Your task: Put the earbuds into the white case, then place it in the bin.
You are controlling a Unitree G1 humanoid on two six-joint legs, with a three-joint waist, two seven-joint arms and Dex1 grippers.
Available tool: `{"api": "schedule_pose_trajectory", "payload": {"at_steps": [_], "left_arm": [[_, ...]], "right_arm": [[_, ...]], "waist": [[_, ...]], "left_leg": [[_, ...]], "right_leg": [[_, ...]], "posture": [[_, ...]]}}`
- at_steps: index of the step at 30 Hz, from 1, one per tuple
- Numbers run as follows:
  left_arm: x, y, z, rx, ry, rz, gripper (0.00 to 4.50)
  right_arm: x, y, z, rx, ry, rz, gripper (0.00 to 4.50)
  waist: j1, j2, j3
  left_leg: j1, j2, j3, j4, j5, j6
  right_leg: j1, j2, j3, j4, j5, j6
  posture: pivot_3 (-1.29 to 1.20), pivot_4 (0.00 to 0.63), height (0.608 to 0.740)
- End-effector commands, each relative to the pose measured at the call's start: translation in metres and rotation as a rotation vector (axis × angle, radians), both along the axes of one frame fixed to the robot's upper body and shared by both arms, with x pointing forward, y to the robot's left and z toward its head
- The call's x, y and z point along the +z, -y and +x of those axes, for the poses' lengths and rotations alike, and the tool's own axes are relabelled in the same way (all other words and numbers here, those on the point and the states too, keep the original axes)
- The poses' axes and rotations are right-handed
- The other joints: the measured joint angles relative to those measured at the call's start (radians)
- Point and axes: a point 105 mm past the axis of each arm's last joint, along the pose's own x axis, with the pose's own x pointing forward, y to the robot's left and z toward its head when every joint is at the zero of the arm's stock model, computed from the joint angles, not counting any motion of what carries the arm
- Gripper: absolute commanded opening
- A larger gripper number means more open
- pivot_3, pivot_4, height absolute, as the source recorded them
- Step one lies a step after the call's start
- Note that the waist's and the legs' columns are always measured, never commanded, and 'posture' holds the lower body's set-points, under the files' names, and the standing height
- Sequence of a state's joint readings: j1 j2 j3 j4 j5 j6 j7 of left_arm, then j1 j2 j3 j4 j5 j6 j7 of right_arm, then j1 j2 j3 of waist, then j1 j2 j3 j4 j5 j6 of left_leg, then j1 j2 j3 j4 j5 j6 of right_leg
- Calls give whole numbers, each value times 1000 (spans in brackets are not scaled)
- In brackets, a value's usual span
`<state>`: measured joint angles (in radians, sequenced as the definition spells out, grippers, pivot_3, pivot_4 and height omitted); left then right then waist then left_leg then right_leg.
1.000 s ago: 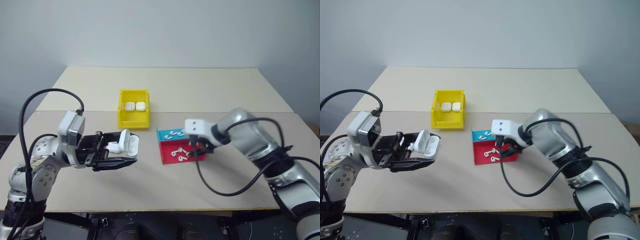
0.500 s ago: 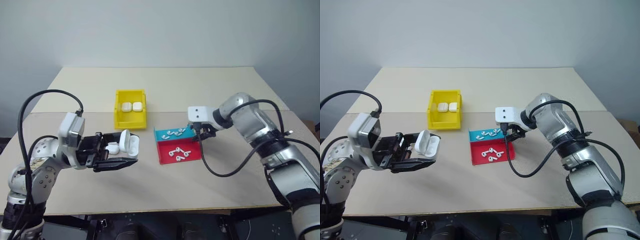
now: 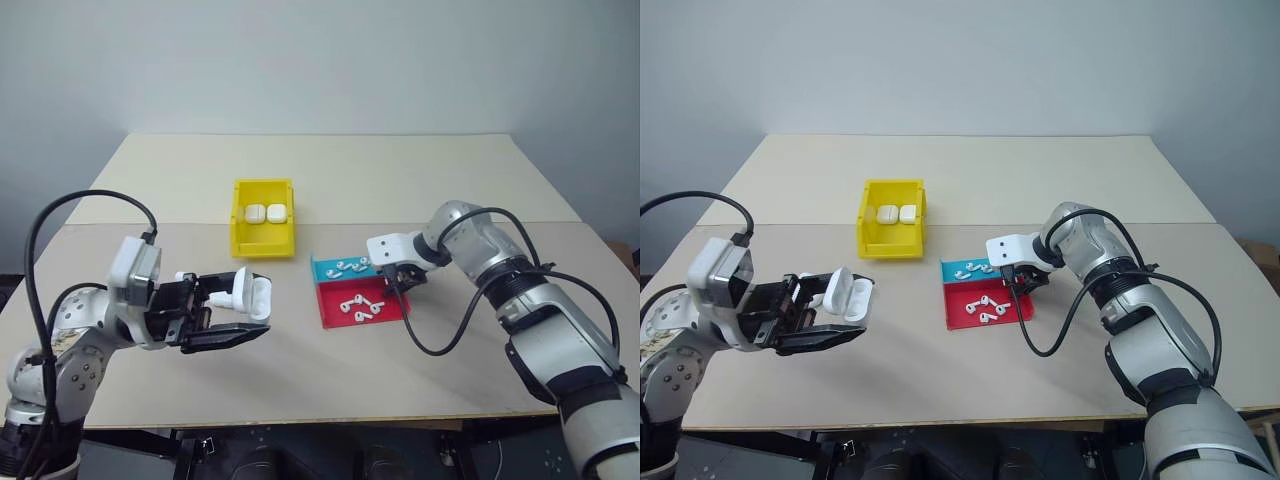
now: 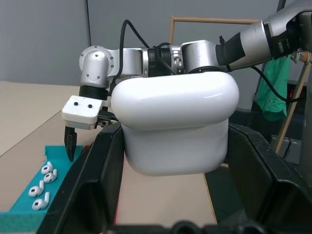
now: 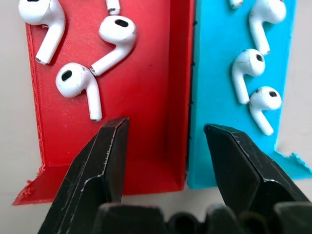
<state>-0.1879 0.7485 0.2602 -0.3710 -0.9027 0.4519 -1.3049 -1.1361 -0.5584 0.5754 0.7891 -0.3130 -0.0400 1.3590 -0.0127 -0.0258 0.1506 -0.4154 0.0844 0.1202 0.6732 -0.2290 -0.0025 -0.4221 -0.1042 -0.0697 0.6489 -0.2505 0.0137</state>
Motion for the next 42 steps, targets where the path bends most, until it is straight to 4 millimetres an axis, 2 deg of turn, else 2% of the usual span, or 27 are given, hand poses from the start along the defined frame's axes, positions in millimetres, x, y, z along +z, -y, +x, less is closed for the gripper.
{"api": "schedule_pose_trajectory", "payload": {"at_steps": [1, 12, 25, 28, 33, 35, 37, 42], "left_arm": [[9, -4, -4, 8, 65, 4, 2851], [9, 0, -4, -3, 68, 8, 2851], [13, 8, -3, -14, 70, 9, 2851], [15, 8, -3, -16, 68, 10, 2851], [17, 7, -4, -24, 62, 15, 2851], [17, 7, -4, -28, 60, 16, 2851], [17, 7, -4, -31, 59, 15, 2851], [17, 8, -5, -42, 54, 14, 2851]], "right_arm": [[10, 11, -4, 32, 5, -17, 2913], [9, 29, -20, 45, -32, -66, 2913], [13, 34, -35, 25, -29, -76, 2913], [23, 33, -34, 1, -11, -40, 2913], [60, 23, -37, 2, 35, 94, 2913], [71, 15, -43, 37, 44, 152, 2913], [74, 5, -59, 101, 6, 203, 2913], [57, -4, -94, 203, -60, 183, 2913]], "waist": [[0, 0, 0], [-1, 0, 0], [0, 0, 0], [0, 0, 0], [1, 0, 0], [0, 0, 0], [1, 0, 0], [8, 0, 0]], "left_leg": [[0, 0, 0, 0, 0, 0], [0, 0, 0, 0, 0, 0], [0, 0, 0, 0, 0, 0], [0, 0, 0, 0, 0, 0], [0, 0, 0, 0, 0, 0], [0, 0, 0, -1, 0, 0], [0, 0, 0, -1, 0, 1], [0, 0, -1, 0, -3, 4]], "right_leg": [[0, 0, 0, 0, 0, 0], [0, 0, 0, 0, 0, 0], [0, 0, 0, 0, 0, 0], [0, 0, 0, 0, 0, 0], [0, 0, 0, 0, 0, 0], [0, 0, 0, 0, 0, 0], [0, 0, 0, 0, 0, 0], [0, 0, 0, -1, 0, 0]], "posture": [[0, 150, 740], [0, 150, 740], [0, 150, 740], [0, 150, 740], [0, 150, 740], [0, 150, 740], [0, 150, 740], [0, 150, 740]]}}
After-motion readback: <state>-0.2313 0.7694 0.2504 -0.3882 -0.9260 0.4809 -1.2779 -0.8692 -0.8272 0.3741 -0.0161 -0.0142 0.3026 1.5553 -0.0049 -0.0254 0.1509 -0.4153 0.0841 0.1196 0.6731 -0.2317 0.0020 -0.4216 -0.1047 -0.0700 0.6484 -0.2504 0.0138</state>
